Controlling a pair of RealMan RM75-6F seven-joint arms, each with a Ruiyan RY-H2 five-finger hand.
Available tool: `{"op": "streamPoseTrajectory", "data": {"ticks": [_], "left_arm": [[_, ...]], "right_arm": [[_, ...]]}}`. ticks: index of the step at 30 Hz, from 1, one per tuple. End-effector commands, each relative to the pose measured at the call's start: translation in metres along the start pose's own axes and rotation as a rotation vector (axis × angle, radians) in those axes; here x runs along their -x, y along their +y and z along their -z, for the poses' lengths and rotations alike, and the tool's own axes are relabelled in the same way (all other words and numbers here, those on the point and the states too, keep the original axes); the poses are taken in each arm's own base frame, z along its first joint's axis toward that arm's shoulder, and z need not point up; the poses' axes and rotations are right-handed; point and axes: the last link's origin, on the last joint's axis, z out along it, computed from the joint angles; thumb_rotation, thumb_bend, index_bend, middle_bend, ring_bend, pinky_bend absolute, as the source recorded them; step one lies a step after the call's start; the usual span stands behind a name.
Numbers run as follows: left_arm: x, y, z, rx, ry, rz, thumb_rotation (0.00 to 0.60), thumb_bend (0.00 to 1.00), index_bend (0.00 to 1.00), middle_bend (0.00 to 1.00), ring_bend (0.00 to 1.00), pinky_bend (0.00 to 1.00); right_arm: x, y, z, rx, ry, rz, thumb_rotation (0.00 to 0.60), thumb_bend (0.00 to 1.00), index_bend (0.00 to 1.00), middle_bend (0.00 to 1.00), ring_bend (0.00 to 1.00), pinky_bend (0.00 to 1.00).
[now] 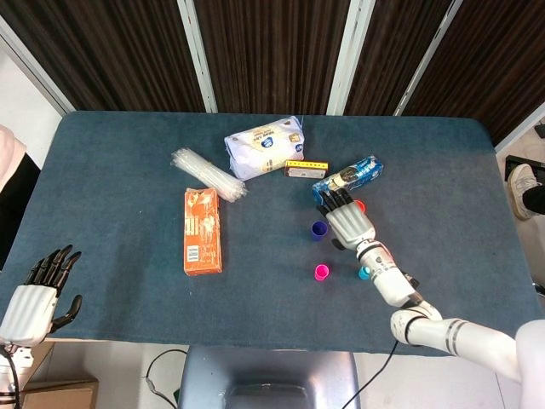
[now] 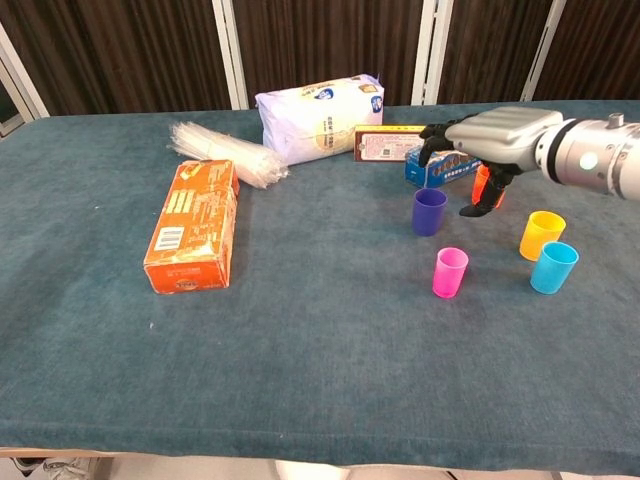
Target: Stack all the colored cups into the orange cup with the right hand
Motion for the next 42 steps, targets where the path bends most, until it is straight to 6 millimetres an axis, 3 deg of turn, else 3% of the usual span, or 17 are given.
{"op": "streamPoseTrajectory", "data": {"ticks": [1, 6, 18, 22, 25, 29, 32, 37, 42], "left_arm": [[0.001, 0.001, 0.000, 0.005, -0.006, -0.002, 0.600, 0.45, 0.00, 0.00, 0.00, 0.13], [0.002, 0.001, -0.001, 0.006, -0.009, -0.002, 0.600, 0.45, 0.00, 0.00, 0.00, 0.13], [0.003, 0.002, 0.000, 0.002, -0.002, -0.017, 0.600, 0.45, 0.00, 0.00, 0.00, 0.13], [0.003, 0.002, 0.000, 0.004, -0.001, -0.017, 0.600, 0.45, 0.00, 0.00, 0.00, 0.13], [0.003, 0.002, 0.001, 0.004, -0.004, -0.017, 0.600, 0.45, 0.00, 0.00, 0.00, 0.13], [0.004, 0.002, 0.001, 0.004, -0.011, -0.019, 0.600, 0.45, 0.00, 0.00, 0.00, 0.13], [0.005, 0.004, 0.000, 0.006, -0.015, -0.022, 0.600, 0.45, 0.00, 0.00, 0.00, 0.13], [0.008, 0.005, -0.002, 0.009, -0.027, -0.026, 0.600, 0.45, 0.00, 0.00, 0.00, 0.13], [0.008, 0.005, -0.004, 0.004, -0.028, -0.027, 0.600, 0.45, 0.00, 0.00, 0.00, 0.13]], "right_arm": [[0.006, -0.006, -0.006, -0.010, -0.016, 0.003, 0.600, 0.37, 0.36, 0.00, 0.00, 0.00], [0.008, -0.011, -0.012, -0.011, -0.014, -0.014, 0.600, 0.38, 0.38, 0.00, 0.00, 0.00], [0.007, -0.015, -0.020, 0.022, 0.017, -0.011, 0.600, 0.43, 0.60, 0.02, 0.00, 0.00], [0.002, -0.013, -0.018, 0.036, 0.043, -0.021, 0.600, 0.44, 0.64, 0.04, 0.00, 0.00], [-0.013, -0.003, -0.010, 0.057, 0.105, -0.072, 0.600, 0.44, 0.64, 0.04, 0.00, 0.00], [-0.038, 0.028, 0.004, 0.127, 0.205, -0.145, 0.600, 0.44, 0.62, 0.04, 0.00, 0.00], [-0.045, 0.051, 0.009, 0.183, 0.210, -0.155, 0.600, 0.44, 0.62, 0.04, 0.00, 0.00], [-0.038, 0.070, 0.009, 0.233, 0.156, -0.125, 0.600, 0.44, 0.62, 0.04, 0.00, 0.00], [-0.021, 0.070, 0.002, 0.238, 0.092, -0.096, 0.600, 0.44, 0.62, 0.04, 0.00, 0.00]]}}
